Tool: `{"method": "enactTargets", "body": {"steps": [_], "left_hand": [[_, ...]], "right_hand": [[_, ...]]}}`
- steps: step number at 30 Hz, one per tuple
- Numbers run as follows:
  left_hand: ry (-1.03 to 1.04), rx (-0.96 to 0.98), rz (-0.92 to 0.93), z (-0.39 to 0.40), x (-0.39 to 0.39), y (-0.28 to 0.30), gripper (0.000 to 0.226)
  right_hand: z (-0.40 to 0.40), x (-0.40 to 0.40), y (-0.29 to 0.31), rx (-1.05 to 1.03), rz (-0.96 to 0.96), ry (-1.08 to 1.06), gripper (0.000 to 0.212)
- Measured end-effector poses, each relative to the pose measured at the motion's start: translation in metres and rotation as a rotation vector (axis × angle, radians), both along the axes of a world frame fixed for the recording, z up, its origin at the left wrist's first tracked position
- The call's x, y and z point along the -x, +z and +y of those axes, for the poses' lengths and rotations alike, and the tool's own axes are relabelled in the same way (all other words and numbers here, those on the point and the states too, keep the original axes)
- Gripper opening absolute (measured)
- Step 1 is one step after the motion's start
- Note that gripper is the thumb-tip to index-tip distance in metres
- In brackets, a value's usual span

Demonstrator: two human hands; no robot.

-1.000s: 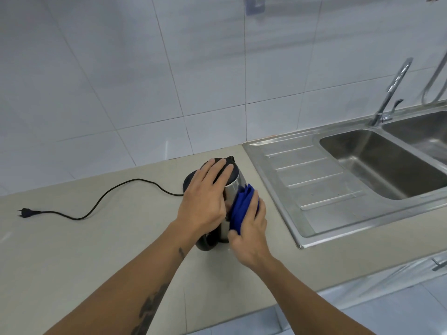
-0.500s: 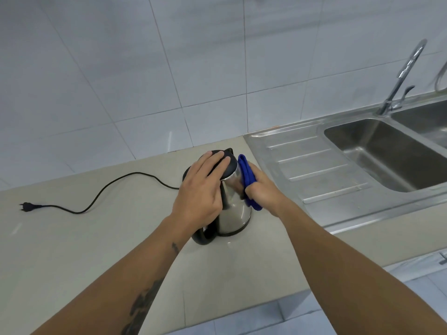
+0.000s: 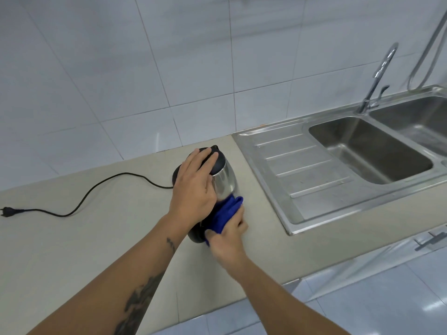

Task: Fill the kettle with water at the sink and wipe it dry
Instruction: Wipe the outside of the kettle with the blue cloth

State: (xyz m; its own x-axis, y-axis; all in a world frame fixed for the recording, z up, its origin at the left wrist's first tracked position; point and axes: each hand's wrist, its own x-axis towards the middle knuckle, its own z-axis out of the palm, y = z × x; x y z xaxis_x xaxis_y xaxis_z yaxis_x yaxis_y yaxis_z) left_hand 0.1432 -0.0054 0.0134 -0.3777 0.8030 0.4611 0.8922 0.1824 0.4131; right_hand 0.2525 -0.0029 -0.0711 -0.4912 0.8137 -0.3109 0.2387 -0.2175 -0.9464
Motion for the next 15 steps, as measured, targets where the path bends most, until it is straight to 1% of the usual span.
{"method": "enactTargets", "body": {"steps": [4, 7, 9, 12, 13, 15], "left_hand": [[-0.031, 0.038, -0.031, -0.002, 0.001, 0.004, 0.055], [-0.042, 0.067, -0.048, -0.002, 0.003, 0.008, 0.054], [-0.047, 0.083, -0.060, -0.001, 0.003, 0.010, 0.055], [-0.042, 0.098, -0.077, -0.003, 0.005, 0.013, 0.055], [-0.044, 0.106, -0.078, -0.004, 0.005, 0.013, 0.055], [-0.048, 0.123, -0.076, -0.005, 0.006, 0.014, 0.056]], "right_hand": [[0.008, -0.002, -0.007, 0.073, 0.033, -0.038, 0.100], [0.023, 0.000, -0.006, 0.216, 0.116, -0.162, 0.091], [0.024, 0.005, -0.004, 0.250, 0.121, -0.212, 0.088], [0.020, 0.008, 0.000, 0.218, 0.078, -0.218, 0.085], [0.020, 0.006, 0.001, 0.180, 0.070, -0.210, 0.084], [0.025, 0.001, 0.003, 0.036, 0.048, -0.191, 0.086]]}}
